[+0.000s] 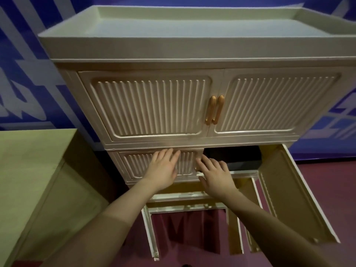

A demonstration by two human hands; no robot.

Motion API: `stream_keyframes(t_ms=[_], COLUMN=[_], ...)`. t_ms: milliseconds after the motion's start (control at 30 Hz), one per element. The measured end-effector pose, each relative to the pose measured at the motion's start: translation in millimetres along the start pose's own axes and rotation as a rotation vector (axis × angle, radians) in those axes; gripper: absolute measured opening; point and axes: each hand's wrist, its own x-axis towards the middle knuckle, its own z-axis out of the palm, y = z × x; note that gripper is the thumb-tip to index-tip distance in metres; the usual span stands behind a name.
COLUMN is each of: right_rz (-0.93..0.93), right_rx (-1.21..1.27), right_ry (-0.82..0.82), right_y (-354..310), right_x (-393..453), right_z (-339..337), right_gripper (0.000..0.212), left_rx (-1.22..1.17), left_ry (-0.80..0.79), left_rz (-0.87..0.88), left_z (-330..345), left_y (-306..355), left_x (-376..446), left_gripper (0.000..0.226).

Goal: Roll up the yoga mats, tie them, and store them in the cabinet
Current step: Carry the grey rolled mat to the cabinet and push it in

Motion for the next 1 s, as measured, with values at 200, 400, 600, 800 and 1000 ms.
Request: stream_keyframes(t_ms=[200,400,600,800,1000], right_rz=[0.143,0.209,0.240,0.221,0.065], right_rx=[-0.021,-0.050,-0.002,0.143,0.136], right_ry=[0.133,0.166,0.190,0.082,-0.076], right_y=[31,86,151,233,266], right_x=[-50,-96,-139,-171,-185], right_z=[-30,-55,-67,-67,-33], right_gripper=[0.050,0.049,0.042,0.049,0.051], left_rx=[-0.075,-0.150,-0.152,-0.156,-0.147], left_ry=[0.089,0.118,0.120,0.100,0.003], left_rz=[0.097,0.171,0.200,0.150,0.107], left_z=[-17,-31,-34,-20,5], left_y=[42,110,190,285,330], left_x=[0,0,11,28,23], left_gripper=[0.062,0.060,0.057,0.055,0.055])
